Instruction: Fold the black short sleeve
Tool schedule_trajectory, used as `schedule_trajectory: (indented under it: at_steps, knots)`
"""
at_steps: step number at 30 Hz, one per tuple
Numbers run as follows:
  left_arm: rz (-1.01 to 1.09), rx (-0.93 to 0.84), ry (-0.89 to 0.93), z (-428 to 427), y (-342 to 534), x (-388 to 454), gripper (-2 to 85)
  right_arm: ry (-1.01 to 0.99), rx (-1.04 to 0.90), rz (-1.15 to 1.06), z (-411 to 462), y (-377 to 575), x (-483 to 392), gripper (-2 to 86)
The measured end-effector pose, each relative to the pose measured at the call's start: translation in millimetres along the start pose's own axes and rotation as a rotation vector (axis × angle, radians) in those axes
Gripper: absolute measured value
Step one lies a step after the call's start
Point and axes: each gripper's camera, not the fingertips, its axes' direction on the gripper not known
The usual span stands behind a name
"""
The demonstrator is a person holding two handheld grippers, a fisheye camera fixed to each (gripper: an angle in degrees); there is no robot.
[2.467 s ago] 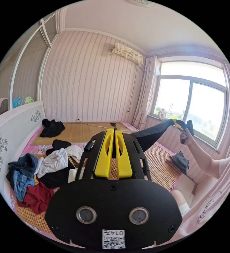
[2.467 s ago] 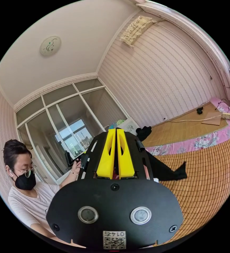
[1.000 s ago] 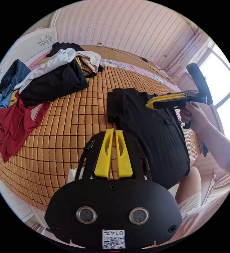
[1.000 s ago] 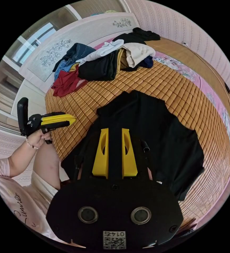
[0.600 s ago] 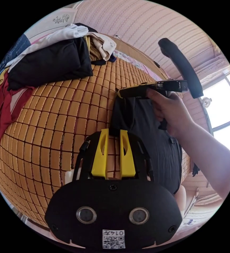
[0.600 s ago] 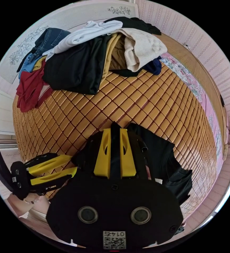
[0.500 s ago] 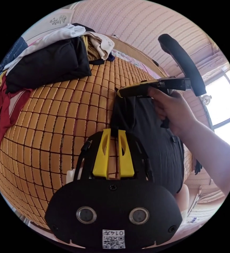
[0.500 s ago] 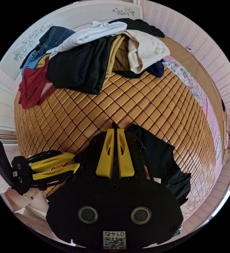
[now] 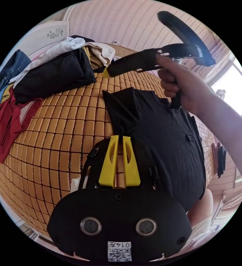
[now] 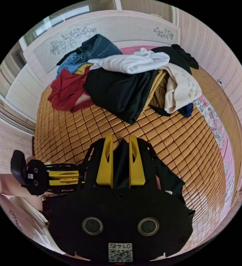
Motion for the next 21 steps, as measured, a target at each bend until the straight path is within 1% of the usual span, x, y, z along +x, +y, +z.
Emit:
schedule_trajectory:
  at_steps: [2,4,6,8,9,11,12,14,15,17,19,21]
  knots:
    - [0.004,-0.024,-0.033,1.2,0.8,3.4,5.5,-0.079,0.143,0.103,-52.9,38.4,22.5,9.7]
    - [0.016,-0.028,-0.052,-3.4,4.5,6.1,6.0,-0.043,0.213,0.168,-88.7,85.7,35.2,10.1]
    - [0.029,-0.01,-0.048,-12.1,9.9,9.6,5.7,0.042,0.225,0.246,-116.2,143.8,46.9,10.2]
    - [0.08,0.009,-0.038,-23.5,12.6,24.2,4.7,0.182,0.168,0.388,-140.4,230.1,64.6,10.2]
    - [0.099,0.011,-0.038,-25.5,11.8,30.6,4.6,0.219,0.146,0.431,-144.9,252.1,69.4,10.2]
    - [0.195,0.014,-0.012,-27.9,3.5,65.2,4.1,0.305,0.082,0.619,-160.6,336.3,87.5,10.2]
    - [0.225,0.008,0.001,-26.4,-0.1,76.3,4.1,0.308,0.072,0.667,-164.0,355.1,91.5,10.2]
    - [0.34,-0.015,0.065,-13.9,-16.6,126.3,3.9,0.268,0.081,0.808,-174.5,415.2,102.7,10.4]
    - [0.368,-0.022,0.078,-9.4,-21.2,139.9,3.9,0.259,0.085,0.829,-176.2,425.9,104.4,10.4]
    - [0.474,-0.036,0.142,11.5,-41.0,195.8,3.9,0.261,0.102,0.865,-179.6,453.7,109.5,10.5]
    - [0.528,-0.051,0.186,30.0,-57.9,235.8,3.9,0.251,0.121,0.866,-179.6,464.9,115.2,10.6]
    - [0.591,-0.085,0.196,52.2,-75.7,279.0,3.9,0.232,0.132,0.866,-177.6,472.6,123.3,10.7]
